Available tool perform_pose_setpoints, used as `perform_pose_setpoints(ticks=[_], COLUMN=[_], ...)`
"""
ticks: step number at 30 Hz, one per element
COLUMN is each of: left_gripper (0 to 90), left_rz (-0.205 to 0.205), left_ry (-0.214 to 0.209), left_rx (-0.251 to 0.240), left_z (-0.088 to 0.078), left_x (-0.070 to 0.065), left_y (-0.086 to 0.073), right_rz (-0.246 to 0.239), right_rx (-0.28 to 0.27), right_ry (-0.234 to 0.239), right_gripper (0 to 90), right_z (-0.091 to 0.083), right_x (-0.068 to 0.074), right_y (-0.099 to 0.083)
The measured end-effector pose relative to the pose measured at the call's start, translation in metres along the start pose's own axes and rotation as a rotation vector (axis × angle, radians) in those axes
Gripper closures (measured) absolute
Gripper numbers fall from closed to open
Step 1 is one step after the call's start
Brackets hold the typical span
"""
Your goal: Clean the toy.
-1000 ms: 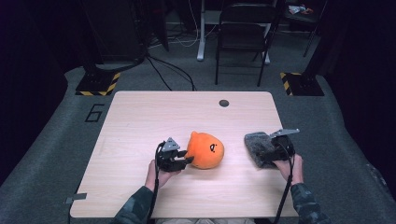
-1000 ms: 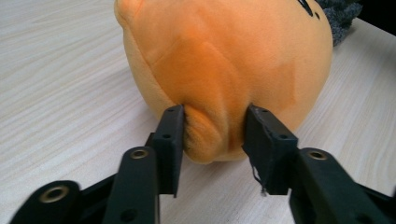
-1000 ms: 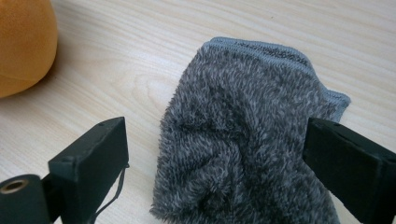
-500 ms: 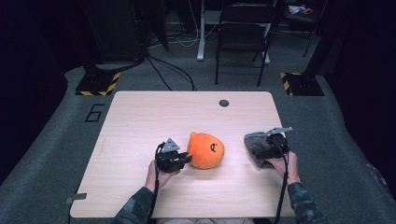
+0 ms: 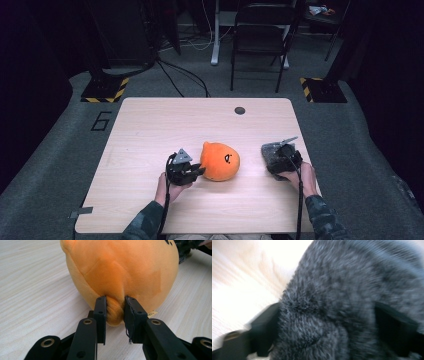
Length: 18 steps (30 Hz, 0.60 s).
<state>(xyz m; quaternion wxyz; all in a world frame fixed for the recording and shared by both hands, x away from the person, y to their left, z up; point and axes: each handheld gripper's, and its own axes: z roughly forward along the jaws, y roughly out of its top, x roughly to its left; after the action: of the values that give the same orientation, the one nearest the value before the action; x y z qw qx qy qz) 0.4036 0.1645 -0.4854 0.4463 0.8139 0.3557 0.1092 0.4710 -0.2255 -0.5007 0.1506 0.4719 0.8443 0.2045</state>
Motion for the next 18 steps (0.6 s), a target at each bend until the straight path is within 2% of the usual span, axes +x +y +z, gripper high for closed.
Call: perform_pose_setpoints(ticks=[1, 2, 3, 6, 9, 13, 18], left_gripper=[72.5, 72.5, 72.5, 72.5, 72.6, 72.6, 72.6], left_rz=[0.000, -0.001, -0.001, 0.003, 0.005, -0.002, -0.001], left_ry=[0.000, 0.000, 0.000, -0.002, 0.000, -0.004, -0.007], left_rx=[0.000, 0.000, 0.000, 0.001, -0.001, -0.001, 0.002], left_z=[0.000, 0.000, 0.000, 0.000, 0.000, 0.000, 0.000], left_x=[0.000, 0.000, 0.000, 0.000, 0.000, 0.000, 0.000], left_y=[0.000, 0.000, 0.000, 0.000, 0.000, 0.000, 0.000], right_rz=[0.019, 0.077, 0.104, 0.130, 0.117, 0.110, 0.146], right_rx=[-0.032, -0.090, -0.108, -0.094, -0.045, -0.025, -0.030], right_ry=[0.016, 0.058, 0.067, 0.080, 0.087, 0.051, 0.042], right_gripper=[19.7, 23.2, 23.1, 27.2, 30.6, 32.2, 35.8], right_z=[-0.003, -0.010, -0.013, -0.014, -0.004, -0.004, -0.004], right_x=[-0.003, -0.010, -0.013, -0.020, -0.021, -0.018, -0.017], right_y=[0.000, -0.001, -0.001, -0.003, -0.005, -0.003, -0.003])
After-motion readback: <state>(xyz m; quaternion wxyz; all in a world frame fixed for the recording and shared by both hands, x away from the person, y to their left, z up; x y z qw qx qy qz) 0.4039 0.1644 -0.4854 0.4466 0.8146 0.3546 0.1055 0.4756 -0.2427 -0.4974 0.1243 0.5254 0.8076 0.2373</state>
